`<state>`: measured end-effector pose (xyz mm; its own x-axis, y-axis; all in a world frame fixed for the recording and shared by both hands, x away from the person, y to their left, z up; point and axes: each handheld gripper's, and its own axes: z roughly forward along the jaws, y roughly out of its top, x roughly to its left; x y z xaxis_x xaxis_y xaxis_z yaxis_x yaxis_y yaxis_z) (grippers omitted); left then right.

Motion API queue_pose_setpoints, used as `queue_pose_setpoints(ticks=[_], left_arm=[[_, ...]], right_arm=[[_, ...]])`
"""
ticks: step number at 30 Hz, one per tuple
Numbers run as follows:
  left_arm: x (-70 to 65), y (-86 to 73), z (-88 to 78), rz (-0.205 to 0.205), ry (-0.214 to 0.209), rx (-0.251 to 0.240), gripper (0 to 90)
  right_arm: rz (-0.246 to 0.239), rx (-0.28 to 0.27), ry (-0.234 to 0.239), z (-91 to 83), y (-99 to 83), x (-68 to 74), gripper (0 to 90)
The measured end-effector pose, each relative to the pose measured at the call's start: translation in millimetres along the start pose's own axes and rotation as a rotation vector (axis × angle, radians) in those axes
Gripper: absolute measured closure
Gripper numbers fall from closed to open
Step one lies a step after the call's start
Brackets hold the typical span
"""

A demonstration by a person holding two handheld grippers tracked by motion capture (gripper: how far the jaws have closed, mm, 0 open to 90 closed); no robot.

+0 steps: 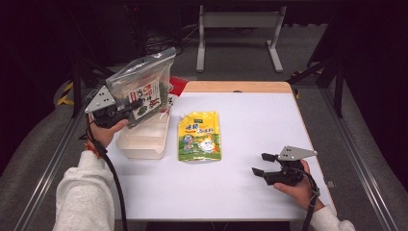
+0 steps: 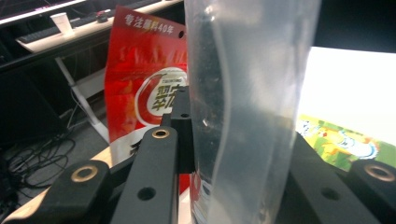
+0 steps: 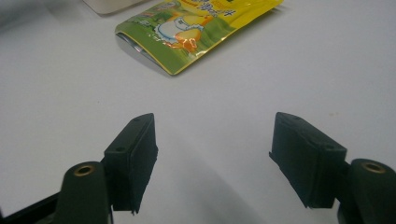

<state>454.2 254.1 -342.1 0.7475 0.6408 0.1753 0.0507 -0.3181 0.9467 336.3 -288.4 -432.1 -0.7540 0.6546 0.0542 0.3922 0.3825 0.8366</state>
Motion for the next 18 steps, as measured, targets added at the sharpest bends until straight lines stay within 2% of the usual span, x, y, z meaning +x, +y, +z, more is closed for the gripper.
queue_pose_setpoints(ticks=[2,6,8,15,18], left_arm=[[2.2,0.3,-1.4,0.001,-0.007,-0.008,74.4],[1.7,0.7,-5.5,0.003,-0.050,-0.003,74.4],[-0.1,1.8,-6.3,0.015,-0.046,0.021,74.3],[2.2,-1.6,-6.9,0.007,-0.042,0.028,74.2],[3.1,0.5,-10.3,0.028,-0.049,0.039,74.2]], right_arm=[[0.000,0.003,0.001,0.2,-0.1,-0.1,31.0],[0.000,0.010,0.004,1.0,-1.0,0.0,30.8],[-0.001,0.011,0.004,1.2,-1.1,0.1,30.8],[-0.008,0.025,0.015,3.4,-1.0,1.7,30.3],[-0.009,0.030,0.019,4.4,-1.4,1.9,29.9]])
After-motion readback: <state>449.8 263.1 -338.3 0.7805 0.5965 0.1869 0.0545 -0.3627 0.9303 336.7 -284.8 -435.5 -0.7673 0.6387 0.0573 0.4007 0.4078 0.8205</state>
